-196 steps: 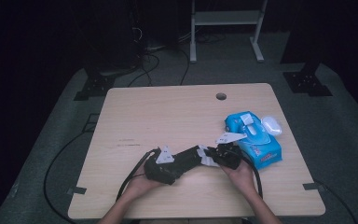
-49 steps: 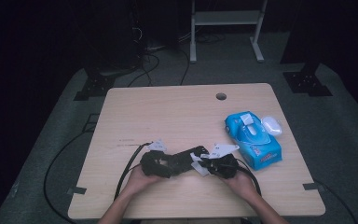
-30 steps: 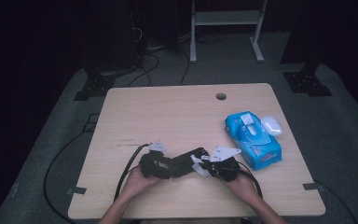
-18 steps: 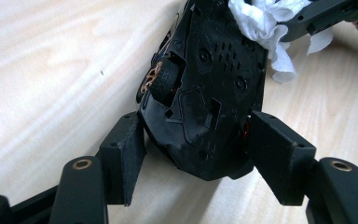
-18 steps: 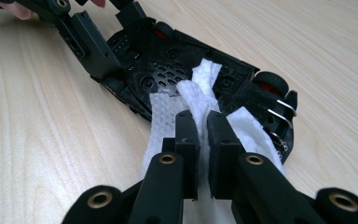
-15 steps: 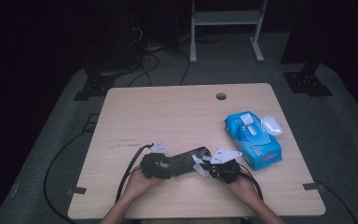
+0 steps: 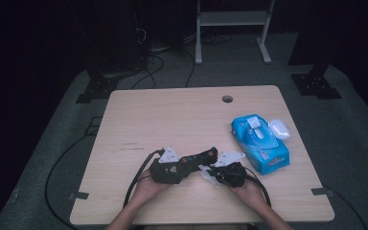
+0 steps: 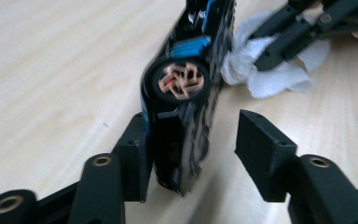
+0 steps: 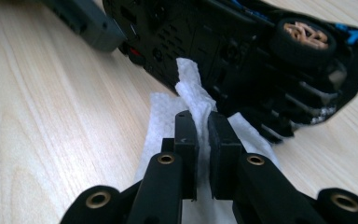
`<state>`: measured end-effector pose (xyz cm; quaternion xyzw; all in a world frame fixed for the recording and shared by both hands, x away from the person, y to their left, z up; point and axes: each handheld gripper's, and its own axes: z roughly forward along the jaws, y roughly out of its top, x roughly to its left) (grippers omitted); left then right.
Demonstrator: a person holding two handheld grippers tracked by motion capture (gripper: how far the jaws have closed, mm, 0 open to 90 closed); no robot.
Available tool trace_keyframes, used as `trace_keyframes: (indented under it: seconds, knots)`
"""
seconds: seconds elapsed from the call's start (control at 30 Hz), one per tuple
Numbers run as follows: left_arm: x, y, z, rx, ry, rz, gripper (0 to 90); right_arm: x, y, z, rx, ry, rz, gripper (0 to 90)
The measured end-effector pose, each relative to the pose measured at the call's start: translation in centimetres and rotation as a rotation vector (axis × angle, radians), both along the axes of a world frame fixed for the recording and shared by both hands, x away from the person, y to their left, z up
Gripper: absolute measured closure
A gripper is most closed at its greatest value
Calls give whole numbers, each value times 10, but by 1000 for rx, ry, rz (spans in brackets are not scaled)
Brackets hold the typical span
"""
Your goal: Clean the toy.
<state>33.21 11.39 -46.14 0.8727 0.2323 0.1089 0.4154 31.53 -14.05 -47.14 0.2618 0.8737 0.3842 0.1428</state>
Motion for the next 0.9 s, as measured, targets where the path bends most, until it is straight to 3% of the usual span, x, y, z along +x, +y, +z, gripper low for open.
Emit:
trace_keyframes:
  seconds: [0.1, 0.23, 0.47, 0.57, 0.7, 0.8, 0.9]
  knots:
    - [0, 0, 3, -6, -31, 2, 486, -1, -2, 4, 16, -7, -6, 830]
    - [-1, -1, 3, 1, -35, -3, 560, -6, -3, 14, 75, -10, 17, 830]
    - [-4, -4, 0, 5, -49, -37, 648, -9, 7, 53, 233, -79, 49, 830]
    - [-6, -4, 0, 2, -54, -48, 672, 1, 20, 59, 218, -75, 35, 830]
    - [-8, -2, 0, 10, -70, -55, 681, 13, 31, 49, 133, -38, 3, 829]
    - [-7, -1, -1, 3, -67, -50, 686, 17, 29, 43, 192, 1, -25, 829]
    - [-8, 0, 0, 7, -67, -46, 685, 15, 40, 42, 227, 24, -6, 828]
